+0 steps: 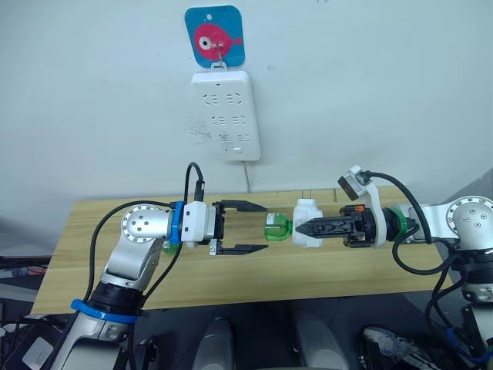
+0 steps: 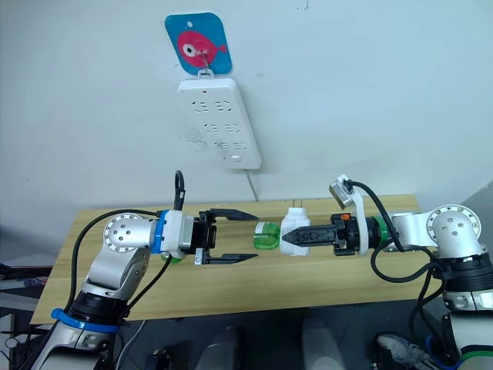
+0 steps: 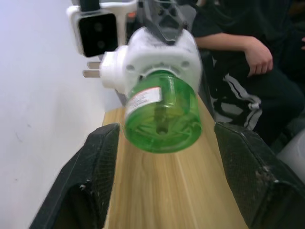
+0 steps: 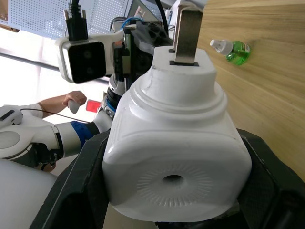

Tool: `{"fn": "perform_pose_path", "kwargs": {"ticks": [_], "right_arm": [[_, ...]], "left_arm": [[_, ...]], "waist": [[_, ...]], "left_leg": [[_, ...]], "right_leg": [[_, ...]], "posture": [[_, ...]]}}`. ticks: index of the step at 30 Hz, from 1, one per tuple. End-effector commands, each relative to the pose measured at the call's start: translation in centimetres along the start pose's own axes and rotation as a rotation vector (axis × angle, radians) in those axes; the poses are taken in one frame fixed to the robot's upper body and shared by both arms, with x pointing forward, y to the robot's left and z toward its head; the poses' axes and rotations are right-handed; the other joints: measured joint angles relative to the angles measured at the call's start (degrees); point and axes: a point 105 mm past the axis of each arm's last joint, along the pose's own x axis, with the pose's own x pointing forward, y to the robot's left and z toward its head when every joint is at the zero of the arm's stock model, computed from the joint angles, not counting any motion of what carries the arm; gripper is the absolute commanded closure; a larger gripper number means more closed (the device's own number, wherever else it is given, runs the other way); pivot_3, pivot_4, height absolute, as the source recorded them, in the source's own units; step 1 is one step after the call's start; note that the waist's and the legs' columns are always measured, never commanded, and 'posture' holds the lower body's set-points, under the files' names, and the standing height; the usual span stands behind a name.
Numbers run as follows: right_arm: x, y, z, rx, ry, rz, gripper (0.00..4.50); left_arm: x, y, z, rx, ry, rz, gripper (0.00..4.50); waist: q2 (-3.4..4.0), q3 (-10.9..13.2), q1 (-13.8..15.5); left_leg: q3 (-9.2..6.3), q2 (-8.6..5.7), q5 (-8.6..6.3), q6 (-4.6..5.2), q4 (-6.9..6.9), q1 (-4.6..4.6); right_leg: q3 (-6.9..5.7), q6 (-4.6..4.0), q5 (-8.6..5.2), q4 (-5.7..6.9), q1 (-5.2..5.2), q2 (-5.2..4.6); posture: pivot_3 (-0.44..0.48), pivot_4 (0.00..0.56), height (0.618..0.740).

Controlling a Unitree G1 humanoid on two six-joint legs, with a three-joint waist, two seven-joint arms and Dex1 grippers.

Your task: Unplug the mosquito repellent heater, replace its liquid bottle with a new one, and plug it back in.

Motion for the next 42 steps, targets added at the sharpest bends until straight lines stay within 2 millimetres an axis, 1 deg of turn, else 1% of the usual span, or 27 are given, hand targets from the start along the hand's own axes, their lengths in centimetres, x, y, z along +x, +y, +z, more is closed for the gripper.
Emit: {"fn": "perform_pose_path", "kwargs": {"ticks": [1,8,12,17,20,25,30,31,32,34,37,42], "right_arm": [[-0.2,1.7,0.6,-0.057,-0.006,0.058,1.45],[-0.1,1.8,0.8,-0.062,-0.007,0.058,1.45],[-0.1,1.8,0.8,-0.063,-0.005,0.06,1.45],[-0.1,1.9,0.8,-0.062,-0.005,0.061,1.45],[-0.1,1.9,0.8,-0.062,-0.005,0.061,1.45],[0.0,1.9,0.7,-0.061,-0.004,0.063,1.45],[0.0,1.9,0.6,-0.061,-0.004,0.059,1.45],[-0.1,1.9,0.6,-0.061,-0.004,0.058,1.45],[-0.1,1.8,0.5,-0.062,-0.001,0.055,1.45],[-0.2,1.8,0.4,-0.065,0.007,0.05,1.45],[-0.2,1.7,0.1,-0.065,0.018,0.046,1.45],[-0.2,1.7,-0.2,-0.07,0.028,0.042,1.45]], "left_arm": [[0.0,0.9,0.6,0.054,-0.009,0.046,0.02],[1.2,-0.4,0.7,0.122,-0.021,-0.028,0.0],[1.7,-0.3,0.8,0.177,-0.037,-0.024,0.0],[2.0,-0.2,0.6,0.187,-0.051,-0.019,0.0],[2.4,-0.3,0.6,0.182,-0.062,-0.027,0.6],[3.1,-0.2,1.0,0.187,-0.084,-0.03,2.23],[2.9,-0.2,1.9,0.187,-0.093,-0.071,2.28],[2.8,-0.3,2.3,0.171,-0.085,-0.098,2.28],[2.7,-0.1,2.4,0.109,-0.058,-0.122,2.28],[2.6,0.3,2.3,-0.026,0.015,-0.135,2.28],[2.2,1.2,2.9,-0.252,0.085,-0.17,2.28],[1.6,1.0,4.2,-0.485,0.158,-0.251,2.28]], "waist": [[0.0,0.0,-0.04],[0.0,0.0,-0.04],[0.0,0.0,0.01],[0.01,-0.01,-0.06],[0.01,-0.01,-0.06],[0.01,-0.01,-0.1],[0.0,-0.01,-0.14],[0.01,-0.01,-0.14],[0.0,0.0,-0.14],[0.01,-0.01,-0.19],[0.01,0.0,-0.28],[0.0,0.0,-0.3]], "left_leg": [[0.0,0.0,0.0,0.0,0.0,0.0],[0.0,0.0,0.0,0.0,-0.01,-0.01],[0.01,-0.01,0.0,0.0,0.01,-0.01],[0.0,0.0,0.0,0.0,0.0,0.01],[0.0,0.0,0.0,0.0,0.0,0.0],[0.0,-0.01,0.0,0.0,0.01,0.0],[0.0,0.0,0.0,0.0,0.0,0.01],[0.0,0.0,0.0,0.0,0.01,0.01],[-0.01,0.0,0.0,0.0,0.01,0.0],[-0.07,0.0,0.0,0.0,0.01,-0.01],[-0.1,-0.01,0.0,0.0,0.01,0.01],[-0.15,0.0,0.0,0.0,-0.01,0.01]], "right_leg": [[0.0,0.0,0.0,0.0,0.0,0.01],[0.0,0.0,0.0,-0.02,0.0,0.0],[0.0,0.0,0.0,-0.02,0.01,0.0],[0.0,0.0,0.0,0.0,0.01,0.01],[0.01,0.0,0.0,0.0,0.01,0.0],[0.0,0.0,0.0,0.0,0.01,0.0],[0.0,0.0,0.0,0.02,0.01,0.01],[0.0,0.0,0.0,0.01,0.01,0.01],[0.0,0.0,0.0,0.02,0.01,0.01],[-0.04,0.0,0.0,0.02,0.01,0.02],[-0.06,0.0,0.0,0.03,0.04,0.02],[-0.11,0.0,-0.01,0.02,0.04,0.06]], "posture": [[-0.109,0.189,0.725],[-0.107,0.188,0.725],[-0.11,0.188,0.725],[-0.112,0.189,0.725],[-0.113,0.189,0.725],[-0.117,0.191,0.725],[-0.114,0.194,0.725],[-0.113,0.196,0.725],[-0.11,0.197,0.725],[-0.108,0.197,0.725],[-0.102,0.199,0.725],[-0.101,0.198,0.725]]}}
